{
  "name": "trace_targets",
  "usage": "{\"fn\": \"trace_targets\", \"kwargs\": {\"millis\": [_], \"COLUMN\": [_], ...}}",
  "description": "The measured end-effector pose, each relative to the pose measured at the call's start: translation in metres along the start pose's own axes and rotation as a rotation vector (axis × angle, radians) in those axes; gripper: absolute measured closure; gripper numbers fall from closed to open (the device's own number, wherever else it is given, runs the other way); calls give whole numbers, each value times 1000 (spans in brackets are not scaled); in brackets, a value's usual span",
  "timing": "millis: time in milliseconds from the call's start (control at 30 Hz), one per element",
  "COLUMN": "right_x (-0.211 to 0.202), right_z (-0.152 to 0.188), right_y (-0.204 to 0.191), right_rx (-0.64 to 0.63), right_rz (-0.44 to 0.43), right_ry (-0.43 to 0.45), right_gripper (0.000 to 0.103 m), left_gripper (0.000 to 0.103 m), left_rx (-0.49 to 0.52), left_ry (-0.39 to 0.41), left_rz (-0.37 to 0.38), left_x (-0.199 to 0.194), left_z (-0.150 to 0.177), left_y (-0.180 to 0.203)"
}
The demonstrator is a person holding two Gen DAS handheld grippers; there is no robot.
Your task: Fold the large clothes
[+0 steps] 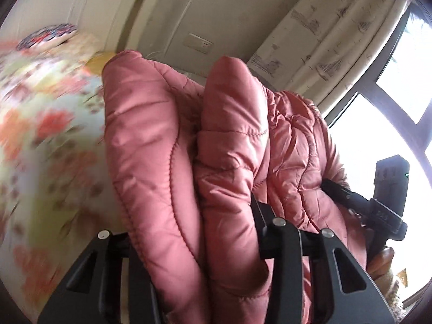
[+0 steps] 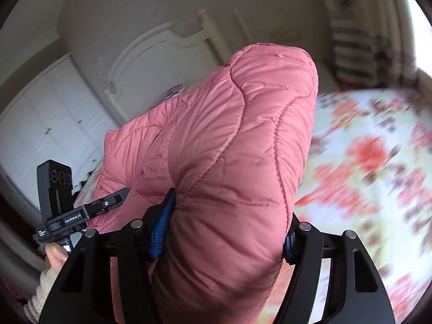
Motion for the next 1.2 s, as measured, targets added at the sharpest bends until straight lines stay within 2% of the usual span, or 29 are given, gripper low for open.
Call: {"fn": "trace_targets", "kwargs": {"millis": [67, 133, 233, 300, 333, 367, 400, 467, 533, 600, 633, 700, 767, 833, 900, 967, 1000, 1033, 1133, 1200], "right_x": [7, 23, 35, 21, 3, -11, -30, -41, -28, 16, 36, 49, 51, 46, 47, 52, 49, 47, 30, 4], "right_z": [-9, -4, 2, -2, -9, -15, -18, -11, 8, 47, 62, 69, 66, 68, 71, 64, 62, 59, 58, 40], "right_y": [23, 52, 81, 77, 67, 56, 31, -11, -43, -60, -60, -64, -66, -67, -65, -56, -55, -57, -63, -57], "right_rx": [20, 59, 107, 65, 11, -37, -111, -236, -371, -507, -561, -601, -565, -560, -567, -559, -557, -559, -574, -527], "right_rz": [36, 87, 145, 215, 300, 337, 336, 301, 318, 352, 411, 459, 450, 443, 440, 436, 432, 419, 355, 324], "right_ry": [-17, -49, -49, -15, 45, 99, 177, 242, 207, 67, 42, 94, 97, 90, 89, 89, 90, 86, 53, 103], "right_gripper": [37, 33, 20, 18, 18, 18, 18, 19, 20, 25, 25, 25, 25, 25, 25, 25, 25, 25, 30, 31], "left_gripper": [63, 56, 43, 25, 21, 17, 14, 11, 11, 12, 12, 12, 12, 12, 12, 12, 10, 6, 4, 3], "left_rx": [9, -28, -46, -16, -16, -22, -27, -39, -32, -21, -10, 79, 177, 238, 271, 293, 314, 329, 283, 296], "left_ry": [-29, -67, -70, -64, -58, -51, -45, -25, 33, 156, 200, 247, 230, 144, 81, 16, -23, -43, -22, -15], "left_rz": [-32, -61, -73, -123, -135, -141, -141, -157, -228, -332, -349, -332, -322, -262, -243, -304, -392, -431, -440, -449], "left_x": [31, 55, 64, 61, 60, 58, 55, 48, 30, -3, -17, -34, -27, 0, 29, 68, 93, 108, 114, 112], "left_z": [-7, -1, -1, -1, 0, -1, 1, -1, -10, -33, -40, -61, -74, -82, -80, -69, -61, -55, -54, -53], "left_y": [2, -9, -16, -24, -25, -28, -28, -32, -30, -22, -15, 18, 44, 64, 73, 60, 40, 30, 13, 10]}}
Point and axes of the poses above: each gripper's, at about its wrist camera, not at the fingertips, and x roughly the way its jaws point, y to its right, z to its underside, the point moved 9 cm from there along x, roughly the way its jaws point
